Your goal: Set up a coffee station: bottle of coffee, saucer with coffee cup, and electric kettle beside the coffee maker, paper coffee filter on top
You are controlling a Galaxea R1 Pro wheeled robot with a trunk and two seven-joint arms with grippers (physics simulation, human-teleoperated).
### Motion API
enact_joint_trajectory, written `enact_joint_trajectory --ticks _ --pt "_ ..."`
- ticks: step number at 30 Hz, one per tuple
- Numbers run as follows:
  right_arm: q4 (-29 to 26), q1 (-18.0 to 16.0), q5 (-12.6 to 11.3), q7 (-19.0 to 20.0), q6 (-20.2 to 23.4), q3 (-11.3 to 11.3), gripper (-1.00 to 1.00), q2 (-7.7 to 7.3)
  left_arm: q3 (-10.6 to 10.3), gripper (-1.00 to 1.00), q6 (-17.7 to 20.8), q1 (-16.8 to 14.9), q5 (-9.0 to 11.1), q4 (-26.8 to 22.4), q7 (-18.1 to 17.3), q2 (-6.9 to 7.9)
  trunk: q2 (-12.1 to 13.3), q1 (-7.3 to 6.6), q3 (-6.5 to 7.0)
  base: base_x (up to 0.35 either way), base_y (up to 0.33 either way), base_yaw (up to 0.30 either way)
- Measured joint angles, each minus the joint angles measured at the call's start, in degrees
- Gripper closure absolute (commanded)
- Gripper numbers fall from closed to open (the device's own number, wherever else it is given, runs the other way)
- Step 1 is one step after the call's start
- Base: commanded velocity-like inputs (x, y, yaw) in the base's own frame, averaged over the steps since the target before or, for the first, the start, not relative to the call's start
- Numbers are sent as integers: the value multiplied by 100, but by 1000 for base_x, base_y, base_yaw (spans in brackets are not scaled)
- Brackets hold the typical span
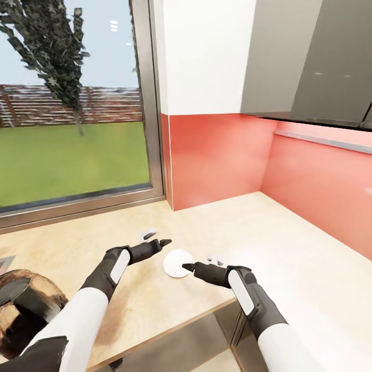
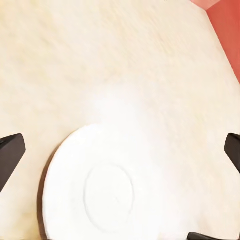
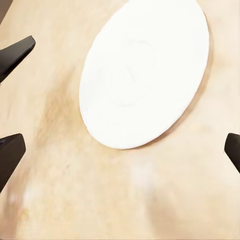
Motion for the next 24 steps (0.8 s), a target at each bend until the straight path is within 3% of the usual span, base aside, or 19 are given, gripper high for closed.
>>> enact_joint_trajectory --ticks 7,19,24 --pt "64 1 1 3 0 -8 -100 -4 2 -100 0 1 -5 4 0 8 1 0 0 241 0 0" --pt "109 5 -1 3 0 -5 -100 6 1 -100 0 9 -7 21 0 2 1 2 0 18 0 0" --pt "335 45 -31 19 -13 -6 -100 174 0 -100 51 174 -7 26 0 1 -1 1 1 0 0 0"
